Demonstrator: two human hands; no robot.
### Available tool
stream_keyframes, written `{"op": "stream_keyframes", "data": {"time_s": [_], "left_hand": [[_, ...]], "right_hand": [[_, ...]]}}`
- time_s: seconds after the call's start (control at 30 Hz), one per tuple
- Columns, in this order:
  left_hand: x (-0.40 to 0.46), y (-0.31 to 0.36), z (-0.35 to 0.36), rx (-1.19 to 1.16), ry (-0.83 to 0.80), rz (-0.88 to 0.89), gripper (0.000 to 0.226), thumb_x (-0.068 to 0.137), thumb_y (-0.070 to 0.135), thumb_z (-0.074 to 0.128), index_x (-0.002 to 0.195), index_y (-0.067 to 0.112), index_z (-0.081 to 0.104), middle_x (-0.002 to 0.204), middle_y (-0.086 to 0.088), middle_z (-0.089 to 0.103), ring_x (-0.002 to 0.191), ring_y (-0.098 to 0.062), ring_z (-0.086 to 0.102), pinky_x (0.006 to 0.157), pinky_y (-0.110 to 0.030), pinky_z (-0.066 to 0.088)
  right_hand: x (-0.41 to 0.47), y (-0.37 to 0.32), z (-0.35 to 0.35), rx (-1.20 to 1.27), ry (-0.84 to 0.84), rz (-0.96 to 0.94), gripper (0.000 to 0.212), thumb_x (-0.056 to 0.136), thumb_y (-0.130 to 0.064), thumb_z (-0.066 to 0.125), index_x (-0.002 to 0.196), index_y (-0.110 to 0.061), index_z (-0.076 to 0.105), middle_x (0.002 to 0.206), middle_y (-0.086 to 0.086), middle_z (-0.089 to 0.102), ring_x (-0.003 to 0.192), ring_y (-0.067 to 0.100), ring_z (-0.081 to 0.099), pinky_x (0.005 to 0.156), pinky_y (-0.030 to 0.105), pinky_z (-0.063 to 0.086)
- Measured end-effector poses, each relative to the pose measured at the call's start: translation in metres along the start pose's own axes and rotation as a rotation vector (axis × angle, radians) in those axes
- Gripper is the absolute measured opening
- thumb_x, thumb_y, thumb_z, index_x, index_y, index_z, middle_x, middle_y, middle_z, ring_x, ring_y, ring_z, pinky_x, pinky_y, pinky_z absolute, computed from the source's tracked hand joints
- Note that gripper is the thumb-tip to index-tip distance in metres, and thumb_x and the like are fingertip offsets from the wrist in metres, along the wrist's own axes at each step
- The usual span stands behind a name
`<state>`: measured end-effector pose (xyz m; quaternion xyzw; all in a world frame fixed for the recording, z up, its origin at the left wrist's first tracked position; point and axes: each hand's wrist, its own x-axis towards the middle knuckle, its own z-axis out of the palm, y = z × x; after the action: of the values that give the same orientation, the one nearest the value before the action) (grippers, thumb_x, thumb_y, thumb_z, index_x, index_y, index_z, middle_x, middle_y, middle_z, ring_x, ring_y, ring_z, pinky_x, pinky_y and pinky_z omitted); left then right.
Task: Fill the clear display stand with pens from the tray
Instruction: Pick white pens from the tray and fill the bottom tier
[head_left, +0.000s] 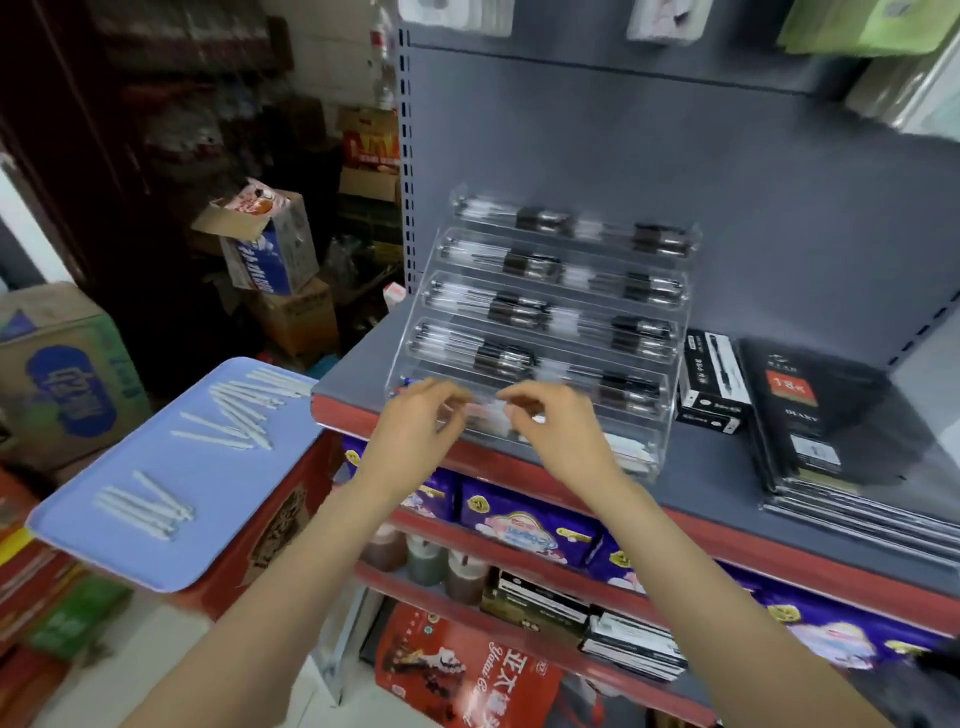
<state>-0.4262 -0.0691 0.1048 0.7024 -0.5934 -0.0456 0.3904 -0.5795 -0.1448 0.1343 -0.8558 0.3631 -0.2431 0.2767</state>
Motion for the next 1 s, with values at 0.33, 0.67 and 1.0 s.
{"op": "stream_keyframes", "data": {"time_s": [0.33,0.67,1.0], "left_hand": [[-0.085,-0.199,-0.128,0.023,0.058,-0.498,0.017,0.09,0.01,0.055,0.104,0.009,0.065,0.103,-0.007,0.065,0.083,-0.02,0.056,0.078,-0.028,0.043],[-0.145,-0.36,-0.184,-0.001,-0.158,-0.941,0.013,0.087,0.004,0.053,0.081,-0.005,0.058,0.098,-0.028,0.061,0.101,-0.038,0.057,0.081,-0.037,0.039],[-0.11,-0.392,-0.161,-0.464,-0.126,-1.177,0.02,0.081,0.005,0.061,0.062,0.0,0.056,0.061,-0.012,0.056,0.065,-0.026,0.057,0.077,-0.037,0.049]], "right_hand": [[0.044,-0.132,0.229,0.067,-0.288,-0.071,0.028,0.091,-0.01,0.05,0.114,-0.013,0.065,0.109,0.008,0.065,0.095,0.021,0.061,0.074,0.017,0.036],[0.069,-0.172,0.417,-0.171,-0.635,0.143,0.059,0.092,-0.034,0.056,0.142,-0.013,0.031,0.137,0.015,0.038,0.127,0.033,0.037,0.101,0.044,0.038],[0.089,-0.185,0.46,-0.354,-0.605,0.226,0.046,0.084,-0.026,0.066,0.114,-0.001,0.043,0.12,0.019,0.051,0.115,0.035,0.049,0.082,0.039,0.042]]}}
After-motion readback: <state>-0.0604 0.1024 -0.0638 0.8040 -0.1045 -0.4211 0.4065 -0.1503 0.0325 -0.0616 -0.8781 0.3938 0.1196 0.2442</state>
